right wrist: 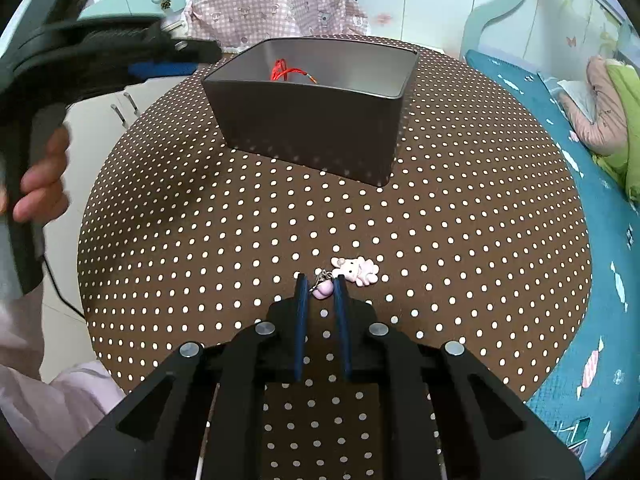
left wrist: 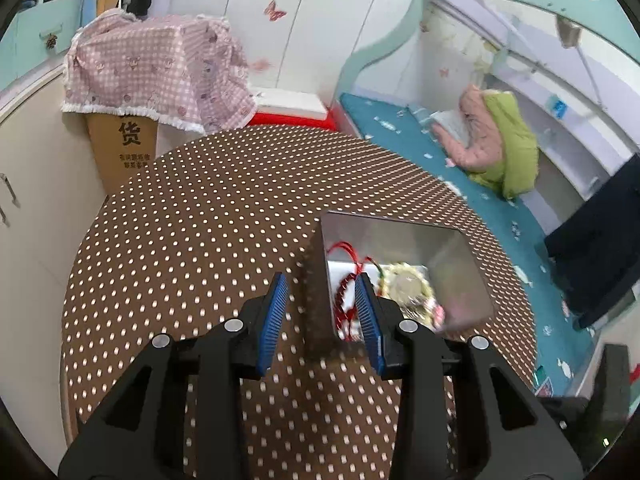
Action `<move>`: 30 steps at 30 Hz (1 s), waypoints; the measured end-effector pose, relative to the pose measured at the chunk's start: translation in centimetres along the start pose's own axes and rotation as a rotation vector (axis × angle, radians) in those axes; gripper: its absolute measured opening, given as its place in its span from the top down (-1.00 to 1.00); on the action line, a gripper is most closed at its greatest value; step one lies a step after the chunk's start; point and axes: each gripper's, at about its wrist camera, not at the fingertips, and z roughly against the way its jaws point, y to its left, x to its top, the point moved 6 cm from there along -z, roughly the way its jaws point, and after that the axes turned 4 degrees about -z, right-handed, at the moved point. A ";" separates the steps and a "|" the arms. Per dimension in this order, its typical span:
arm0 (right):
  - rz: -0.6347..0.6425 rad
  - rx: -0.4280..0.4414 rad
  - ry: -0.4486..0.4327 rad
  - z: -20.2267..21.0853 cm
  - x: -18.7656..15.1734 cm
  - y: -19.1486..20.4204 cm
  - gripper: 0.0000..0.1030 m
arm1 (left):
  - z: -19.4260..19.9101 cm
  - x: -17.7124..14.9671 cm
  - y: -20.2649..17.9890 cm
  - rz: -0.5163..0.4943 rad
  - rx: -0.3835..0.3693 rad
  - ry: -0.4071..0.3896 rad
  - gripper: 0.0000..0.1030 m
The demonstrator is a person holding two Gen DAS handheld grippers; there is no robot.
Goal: Organize jewelry
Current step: 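Grasp the last pink bunny charm with the right tool and drop it into the tin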
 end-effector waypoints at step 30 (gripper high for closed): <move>0.007 0.090 -0.317 5.7 12.6 -1.4 -0.15 | -4.4 0.1 -1.0 0.022 0.030 0.150 0.73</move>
